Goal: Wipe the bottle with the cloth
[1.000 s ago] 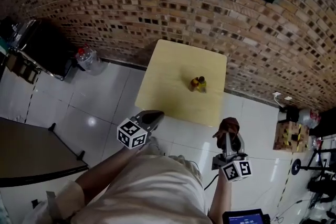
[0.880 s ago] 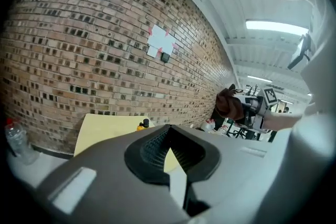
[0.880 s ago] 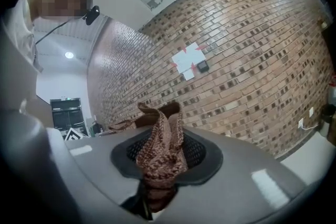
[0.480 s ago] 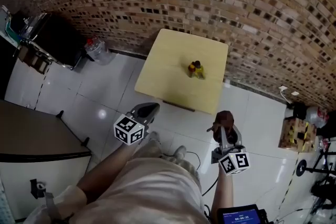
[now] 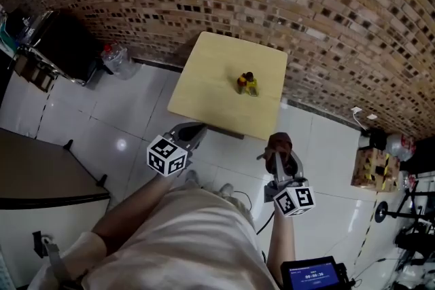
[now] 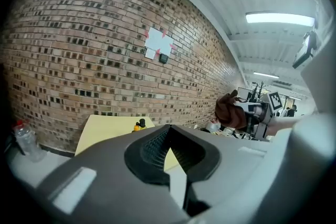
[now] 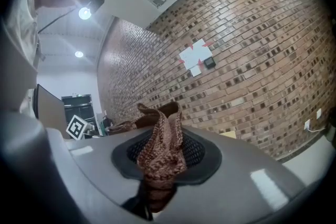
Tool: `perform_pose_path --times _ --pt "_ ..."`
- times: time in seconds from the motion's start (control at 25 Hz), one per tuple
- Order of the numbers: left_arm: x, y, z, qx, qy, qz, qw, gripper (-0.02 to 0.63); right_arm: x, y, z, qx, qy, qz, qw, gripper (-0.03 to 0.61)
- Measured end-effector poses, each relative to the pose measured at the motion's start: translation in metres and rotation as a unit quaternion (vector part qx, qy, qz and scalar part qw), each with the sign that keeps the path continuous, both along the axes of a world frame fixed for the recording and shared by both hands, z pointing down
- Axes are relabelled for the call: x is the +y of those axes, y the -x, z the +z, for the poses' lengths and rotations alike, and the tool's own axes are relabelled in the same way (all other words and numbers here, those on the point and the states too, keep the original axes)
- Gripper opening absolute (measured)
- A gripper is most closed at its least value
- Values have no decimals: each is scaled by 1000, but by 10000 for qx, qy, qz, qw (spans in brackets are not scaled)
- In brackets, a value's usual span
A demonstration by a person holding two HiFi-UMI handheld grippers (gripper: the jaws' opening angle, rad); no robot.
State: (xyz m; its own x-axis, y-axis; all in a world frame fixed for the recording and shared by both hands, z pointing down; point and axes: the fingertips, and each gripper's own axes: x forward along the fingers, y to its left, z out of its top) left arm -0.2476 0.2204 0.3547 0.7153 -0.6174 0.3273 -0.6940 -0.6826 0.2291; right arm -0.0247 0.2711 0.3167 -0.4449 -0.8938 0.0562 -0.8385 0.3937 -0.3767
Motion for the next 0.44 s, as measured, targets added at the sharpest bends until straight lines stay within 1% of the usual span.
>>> perform_pose_path --times 0.2,0.44 --pt "8 15 8 -112 125 165 9997 17 6 9 -2 -127 97 162 9997 89" --pt "-8 37 7 -142 131 141 9997 17 -9 22 -4 -20 98 160 9998 89"
